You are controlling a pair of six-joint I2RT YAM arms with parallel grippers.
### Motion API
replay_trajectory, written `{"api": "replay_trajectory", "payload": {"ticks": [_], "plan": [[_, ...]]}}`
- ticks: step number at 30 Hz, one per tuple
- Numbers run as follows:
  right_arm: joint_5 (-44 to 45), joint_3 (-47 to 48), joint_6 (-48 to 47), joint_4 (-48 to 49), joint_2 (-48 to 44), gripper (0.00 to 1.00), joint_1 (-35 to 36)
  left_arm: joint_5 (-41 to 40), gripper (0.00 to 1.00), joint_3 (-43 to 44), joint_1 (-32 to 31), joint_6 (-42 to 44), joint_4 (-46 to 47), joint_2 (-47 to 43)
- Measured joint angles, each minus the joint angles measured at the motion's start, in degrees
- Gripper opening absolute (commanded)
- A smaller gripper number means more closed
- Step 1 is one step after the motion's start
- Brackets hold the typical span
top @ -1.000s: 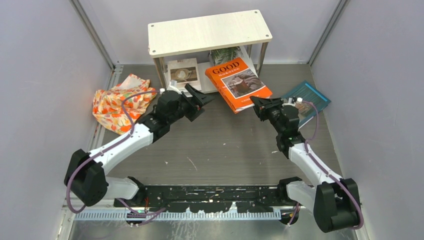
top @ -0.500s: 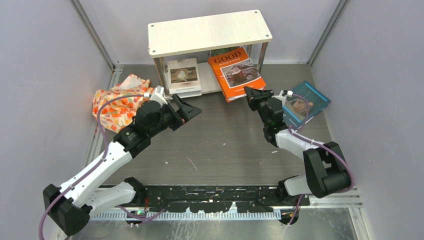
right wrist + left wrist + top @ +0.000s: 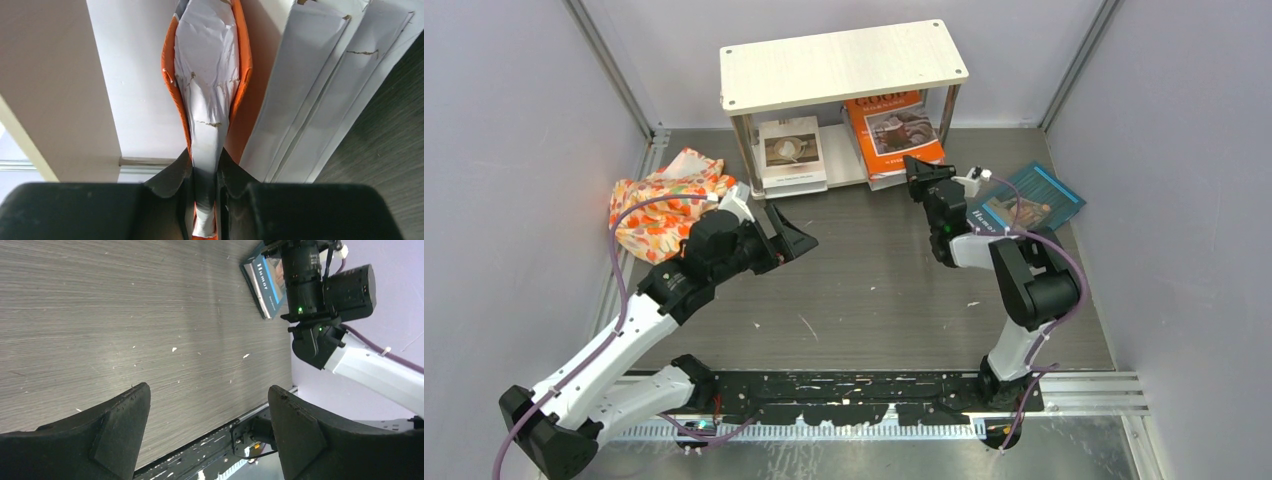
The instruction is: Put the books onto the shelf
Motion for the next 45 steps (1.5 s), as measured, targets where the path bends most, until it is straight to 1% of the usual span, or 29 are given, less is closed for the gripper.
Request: {"api": "replay_trajectory", "payload": {"ticks": [4,10,15,19,24,29,33,45], "plan": [[0.1,2.7,0.8,2.2,4.4,0.30,0.0,-0.2,0.87,0.0,0.0,1.4,-1.4,0.0],[0.6,5.6,1.3,3.5,6.8,0.47,0.0,-0.2,0.88,0.6,0.0,2.6,-2.1,0.0],[1.3,6.1,1.3,3.5,6.9,0.54,0.0,-0.2,0.88,1.0,0.2,2.7,-2.1,0.0],[2.5,6.1,1.0,2.0,6.7,0.56,0.0,-0.2,0.88,1.0,0.4,2.7,-2.1,0.2],[3.3,6.1,0.1,-2.5,4.9,0.57,0.0,-0.2,0.88,1.0,0.4,2.4,-2.1,0.2],[3.3,6.5,-1.6,-11.1,0.4,0.58,0.0,-0.2,0.88,1.0,0.4,2.0,-2.0,-0.1],[3.0,9.1,-2.7,-18.3,-2.0,0.59,0.0,-0.2,0.88,1.0,0.4,0.9,-2.0,-1.2],[0.4,17.5,-4.6,-35.4,-1.4,0.64,0.0,-1.2,0.88,1.0,0.4,0.5,-2.0,-5.2]]}}
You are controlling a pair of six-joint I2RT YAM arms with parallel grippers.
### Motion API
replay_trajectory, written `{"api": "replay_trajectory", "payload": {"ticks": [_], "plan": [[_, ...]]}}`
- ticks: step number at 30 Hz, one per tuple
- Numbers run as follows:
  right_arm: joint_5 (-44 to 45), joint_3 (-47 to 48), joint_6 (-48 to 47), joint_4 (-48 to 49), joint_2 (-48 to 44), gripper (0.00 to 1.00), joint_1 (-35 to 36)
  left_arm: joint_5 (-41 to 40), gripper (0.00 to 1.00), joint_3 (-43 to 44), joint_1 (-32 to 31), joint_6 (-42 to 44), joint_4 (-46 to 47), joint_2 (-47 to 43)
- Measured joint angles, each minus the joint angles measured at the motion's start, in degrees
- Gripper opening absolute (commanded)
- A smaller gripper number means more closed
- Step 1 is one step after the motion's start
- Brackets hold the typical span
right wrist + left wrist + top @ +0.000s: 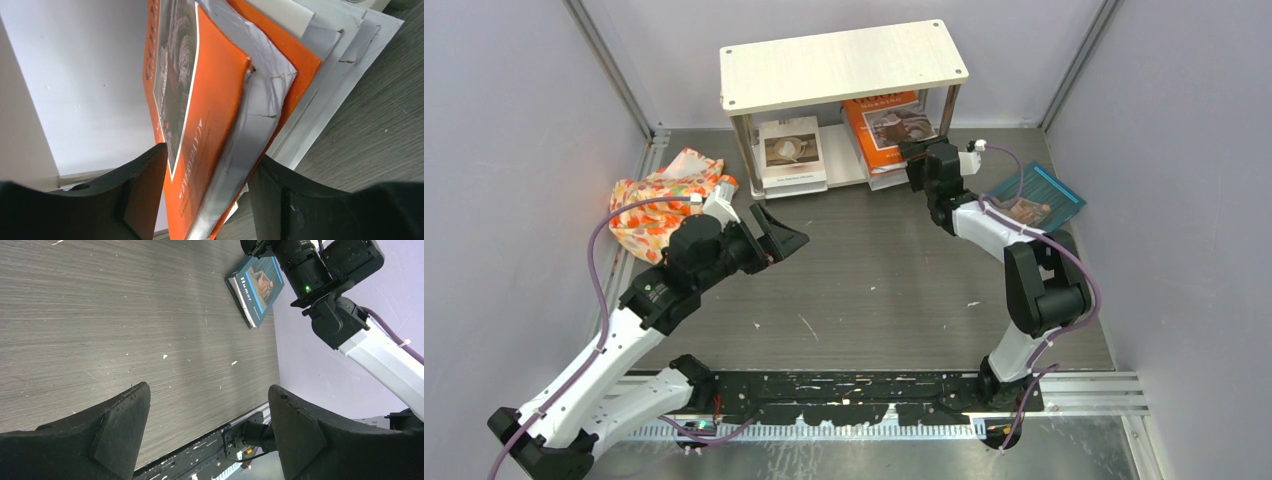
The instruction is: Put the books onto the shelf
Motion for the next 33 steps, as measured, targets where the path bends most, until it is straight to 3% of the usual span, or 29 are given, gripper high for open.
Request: {"api": "replay_trajectory", "payload": {"ticks": [5,26,33], "plan": [[-0.2,3.0,-1.5,-5.3,1.3,0.72,0.0,0.0,0.88,0.0,0.0,0.1,0.0,0.1],[0.3,8.4,-5.3,-17.2,2.4,0.72,-0.8,0.1,0.88,0.0,0.7,0.3,0.0,1.6],[0.9,6.8,-6.9,-19.1,-1.9,0.73,-0.8,0.2,0.88,0.0,0.8,0.3,0.1,2.0]]}}
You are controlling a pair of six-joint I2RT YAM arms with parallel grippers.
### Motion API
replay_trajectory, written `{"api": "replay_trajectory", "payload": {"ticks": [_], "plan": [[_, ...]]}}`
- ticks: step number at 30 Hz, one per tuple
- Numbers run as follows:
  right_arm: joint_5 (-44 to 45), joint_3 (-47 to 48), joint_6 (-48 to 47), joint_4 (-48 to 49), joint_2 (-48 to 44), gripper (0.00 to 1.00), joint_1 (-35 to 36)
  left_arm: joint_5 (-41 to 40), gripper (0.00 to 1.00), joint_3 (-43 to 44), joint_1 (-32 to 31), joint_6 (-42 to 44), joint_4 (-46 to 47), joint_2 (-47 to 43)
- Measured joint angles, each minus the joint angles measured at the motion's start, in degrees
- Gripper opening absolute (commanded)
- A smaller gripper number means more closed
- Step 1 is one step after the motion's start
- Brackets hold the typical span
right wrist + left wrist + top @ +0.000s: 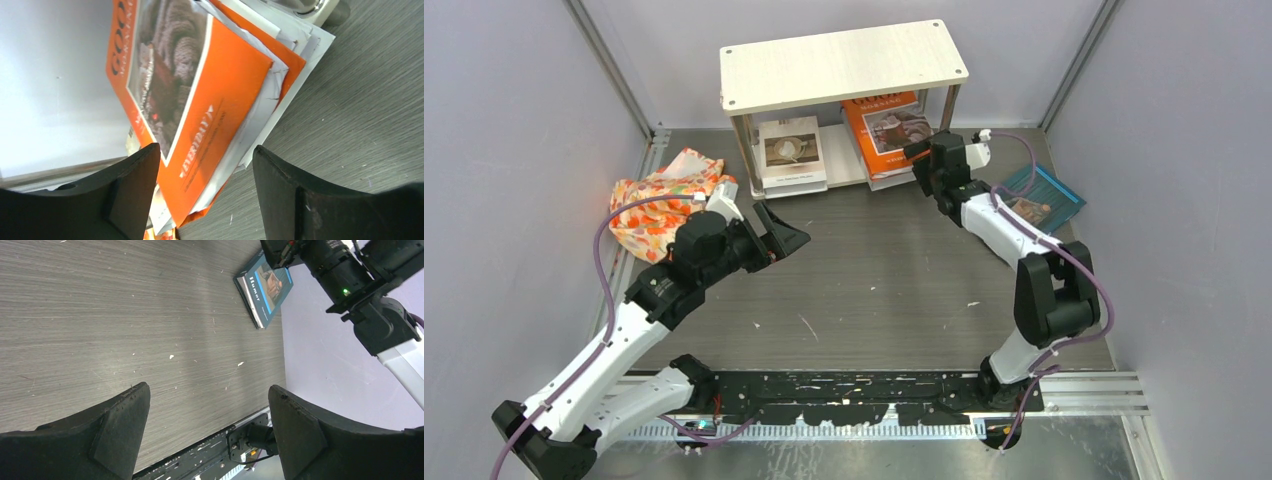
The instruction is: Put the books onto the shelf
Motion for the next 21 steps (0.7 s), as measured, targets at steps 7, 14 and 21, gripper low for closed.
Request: {"api": "replay_trajectory", "payload": {"ticks": [7,14,21], "plan": [[0.0,-2.2,-2.5,-3.0,-7.7,0.66,0.0,0.0,0.88,0.0,0.0,-0.1,0.1,0.1],[1.3,-1.6,-11.1,-14.1,-12.4,0.14,3.1,0.4,0.88,0.0,0.0,-0.4,0.6,-0.3],[1.4,4.6,-19.5,-23.1,-9.6,0.01,6.0,0.4,0.88,-0.7,0.0,-1.4,1.7,-1.7]]}}
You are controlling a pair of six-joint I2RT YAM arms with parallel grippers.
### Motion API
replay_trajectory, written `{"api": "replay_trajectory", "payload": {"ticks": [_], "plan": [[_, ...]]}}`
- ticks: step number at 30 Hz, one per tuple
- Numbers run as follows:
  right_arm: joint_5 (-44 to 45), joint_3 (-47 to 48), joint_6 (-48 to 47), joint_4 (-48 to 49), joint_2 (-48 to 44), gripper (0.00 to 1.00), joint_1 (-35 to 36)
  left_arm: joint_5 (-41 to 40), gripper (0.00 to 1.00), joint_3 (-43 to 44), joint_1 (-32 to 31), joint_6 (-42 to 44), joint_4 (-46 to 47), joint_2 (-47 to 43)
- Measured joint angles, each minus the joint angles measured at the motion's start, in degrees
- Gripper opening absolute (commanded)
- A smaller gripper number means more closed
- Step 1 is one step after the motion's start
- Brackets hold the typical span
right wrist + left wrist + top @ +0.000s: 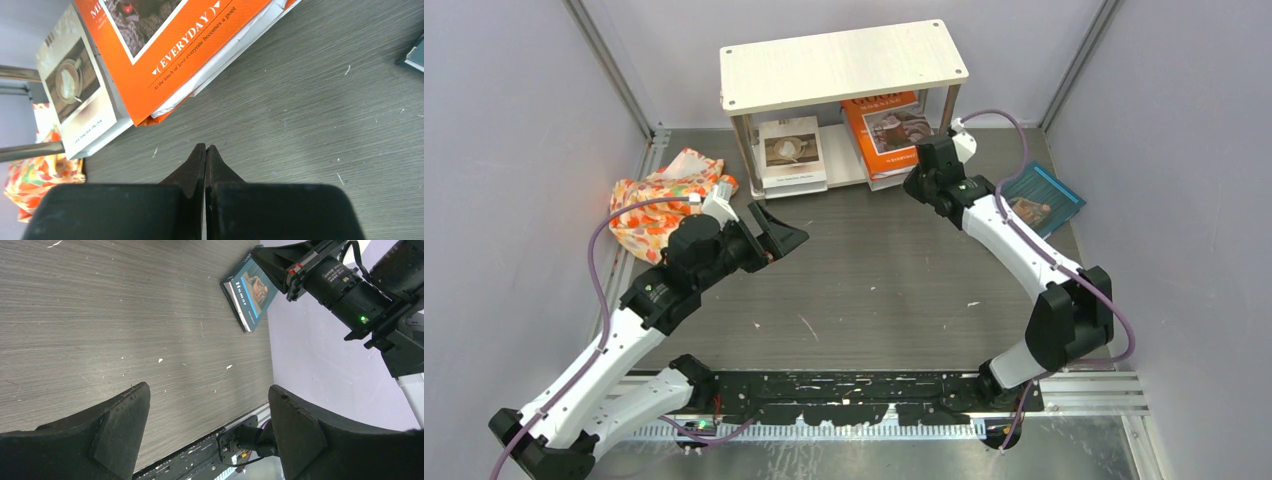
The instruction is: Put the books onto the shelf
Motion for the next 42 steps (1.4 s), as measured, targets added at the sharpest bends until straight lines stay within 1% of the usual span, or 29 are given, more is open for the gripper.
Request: {"api": "replay_trajectory", "payload": {"ticks": [9,14,22,29,42], "plan": [[-0.4,6.4,-5.8,-3.0,7.2,0.01,0.5,-0.3,0.88,-0.3,0.0,0.0,0.0,-1.4],[-0.5,6.6,-8.0,-2.7,8.8,0.01,0.7,-0.8,0.87,-0.5,0.0,0.0,0.1,-1.4],[-0.9,2.6,-10.1,4.8,8.8,0.01,0.9,-1.4,0.87,-1.7,0.1,-0.2,0.4,-1.6],[-1.3,2.3,-11.8,9.1,9.4,0.01,1.1,-1.5,0.87,-1.8,0.1,-0.2,0.4,-1.4],[-1.1,2.2,-13.3,13.7,12.6,0.01,1.1,-1.5,0.87,-1.8,0.1,-0.2,0.5,-0.5]]}}
